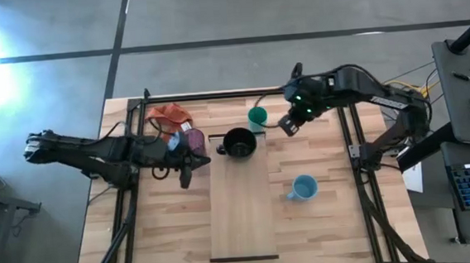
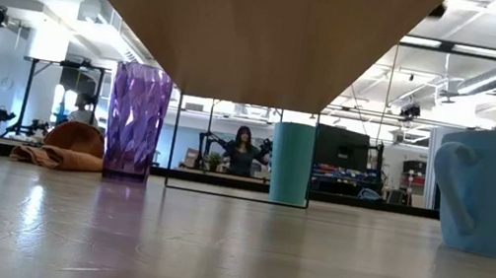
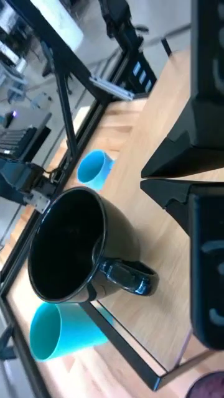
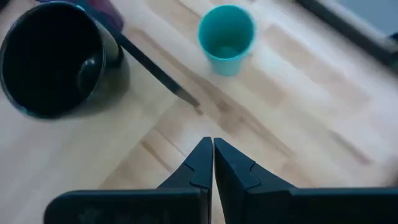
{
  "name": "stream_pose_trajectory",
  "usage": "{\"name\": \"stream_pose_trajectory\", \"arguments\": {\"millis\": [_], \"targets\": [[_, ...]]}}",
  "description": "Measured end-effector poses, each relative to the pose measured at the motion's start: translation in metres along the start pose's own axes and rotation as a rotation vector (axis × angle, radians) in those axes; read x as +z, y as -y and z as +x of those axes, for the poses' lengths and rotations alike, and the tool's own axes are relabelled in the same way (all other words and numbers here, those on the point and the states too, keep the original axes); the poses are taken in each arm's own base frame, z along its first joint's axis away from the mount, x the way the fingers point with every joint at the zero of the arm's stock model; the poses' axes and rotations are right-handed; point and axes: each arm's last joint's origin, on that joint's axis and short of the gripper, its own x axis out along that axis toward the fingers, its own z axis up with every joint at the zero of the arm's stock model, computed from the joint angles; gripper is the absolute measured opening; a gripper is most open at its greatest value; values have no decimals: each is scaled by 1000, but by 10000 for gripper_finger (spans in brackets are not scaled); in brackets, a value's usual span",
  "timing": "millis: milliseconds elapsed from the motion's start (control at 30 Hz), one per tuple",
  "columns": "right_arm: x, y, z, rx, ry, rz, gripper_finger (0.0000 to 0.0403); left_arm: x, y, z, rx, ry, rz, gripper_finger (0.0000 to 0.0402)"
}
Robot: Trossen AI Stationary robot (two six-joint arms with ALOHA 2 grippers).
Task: Stack small to large cups/mugs on shelf
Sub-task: Put the blue cup on the shelf
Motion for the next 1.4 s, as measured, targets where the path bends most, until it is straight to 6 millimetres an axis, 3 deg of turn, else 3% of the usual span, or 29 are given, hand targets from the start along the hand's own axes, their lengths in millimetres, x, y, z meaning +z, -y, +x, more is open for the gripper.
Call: {"name": "stream_pose_trajectory", "arguments": {"millis": [233,467,633,933,1167,1400], "targets": [[28,28,46,69,78,126,9,9,-20,-16,-41,34,-57,0],[44,67,55,-39,140,245,12,11,-36,-34,-10,58,-16,0],[51,81,61,-46,176,280,45,11,-48,-35,54,60,-32,0],[49,96,86,15,157,286,118,16,-64,-17,142,45,-82,0],[43,107,109,-3,158,265,126,34,-76,-5,164,150,-144,0],[35,111,132,4,185,251,125,48,-100,-4,255,206,-186,0]]}}
